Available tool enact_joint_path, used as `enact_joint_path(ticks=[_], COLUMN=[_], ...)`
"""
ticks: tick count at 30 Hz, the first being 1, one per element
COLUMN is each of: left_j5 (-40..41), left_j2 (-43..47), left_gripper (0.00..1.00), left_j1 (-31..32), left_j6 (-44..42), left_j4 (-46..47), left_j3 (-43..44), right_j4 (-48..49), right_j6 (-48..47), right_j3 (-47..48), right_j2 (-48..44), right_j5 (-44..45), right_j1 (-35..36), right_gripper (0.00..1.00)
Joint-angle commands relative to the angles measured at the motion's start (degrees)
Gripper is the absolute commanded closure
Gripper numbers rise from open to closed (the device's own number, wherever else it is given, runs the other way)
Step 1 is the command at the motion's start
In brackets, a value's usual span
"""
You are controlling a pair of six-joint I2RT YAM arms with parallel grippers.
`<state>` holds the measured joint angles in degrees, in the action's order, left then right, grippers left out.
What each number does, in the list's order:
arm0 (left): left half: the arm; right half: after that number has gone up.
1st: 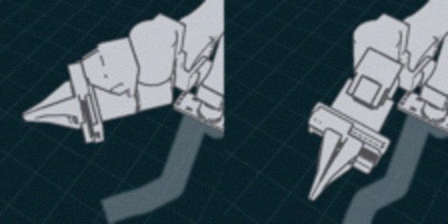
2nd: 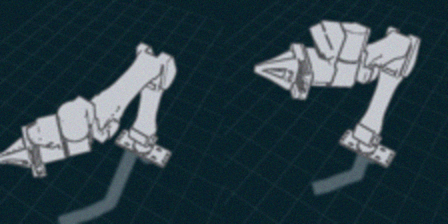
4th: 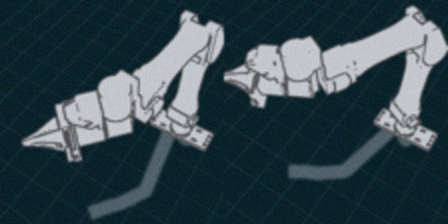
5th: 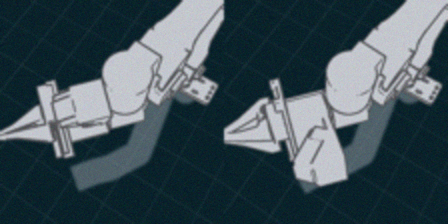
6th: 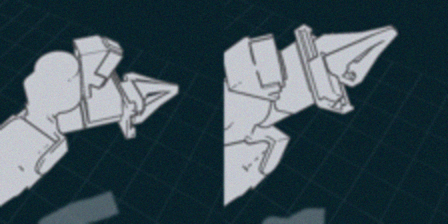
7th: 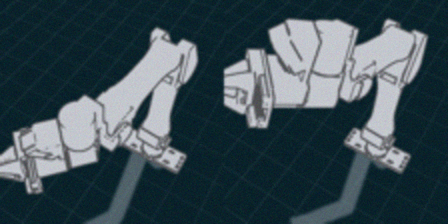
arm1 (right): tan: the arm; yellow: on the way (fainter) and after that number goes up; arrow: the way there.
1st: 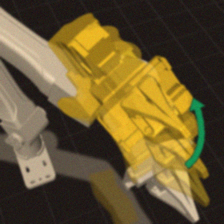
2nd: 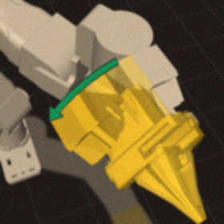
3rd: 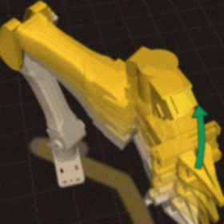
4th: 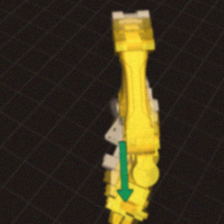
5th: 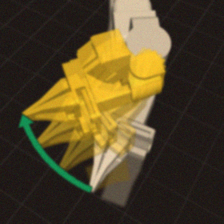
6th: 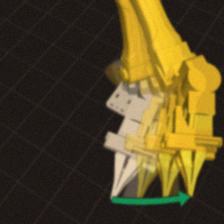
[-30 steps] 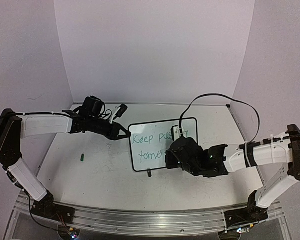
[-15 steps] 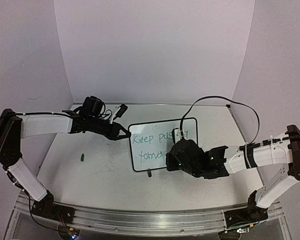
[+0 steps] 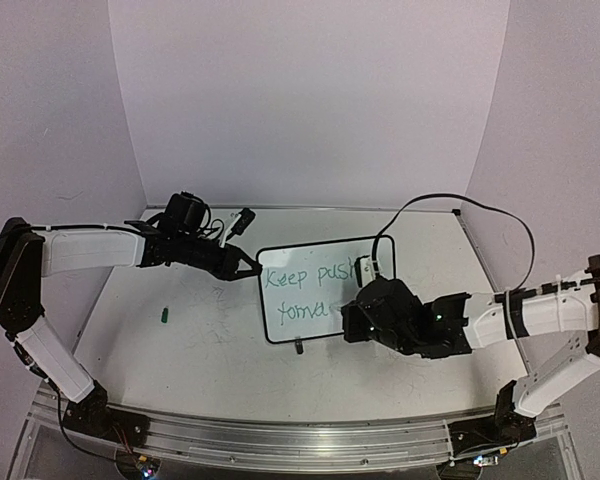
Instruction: Write a sentence on the whiteboard
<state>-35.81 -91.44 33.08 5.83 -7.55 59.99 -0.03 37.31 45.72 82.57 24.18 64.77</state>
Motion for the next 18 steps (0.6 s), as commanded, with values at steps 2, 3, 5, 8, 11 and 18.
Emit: enact_joint_path(ticks=[2, 3, 5, 8, 11, 18], left_j5=[2.6, 2.6, 2.7, 2.9, 2.7, 2.7], left_j2=[0.6, 0.6, 0.7, 0.9, 0.8, 0.8], left_gripper=[1.0, 1.0, 1.0, 1.0, 1.0, 1.0], left_j1=[0.1, 0.1, 0.1, 0.1, 0.2, 0.1], left_j6=[-1.7, -1.7, -1.7, -1.8, -1.8, -1.8], left_j4=[-0.6, -0.6, -0.6, -0.7, -0.6, -0.6], left_j3=[1.9, 1.8, 1.8, 1.8, 1.8, 1.8], right_j4=[4.9, 5.2, 5.6, 5.7, 5.7, 5.2], right_j6=[-2.4, -2.5, -2.7, -3.1, -3.5, -2.9], right_j3=[0.3, 0.7, 1.3, 1.6, 2.0, 2.4], right_j2=[-1.1, -0.5, 0.4, 0.7, 1.0, 2.2], right_j5=[0.8, 0.4, 0.1, 0.7, 0.9, 1.9], right_j1=[-0.4, -0.4, -0.4, -0.4, -0.4, -0.4], right_gripper=[1.0, 1.0, 1.0, 1.0, 1.0, 1.0])
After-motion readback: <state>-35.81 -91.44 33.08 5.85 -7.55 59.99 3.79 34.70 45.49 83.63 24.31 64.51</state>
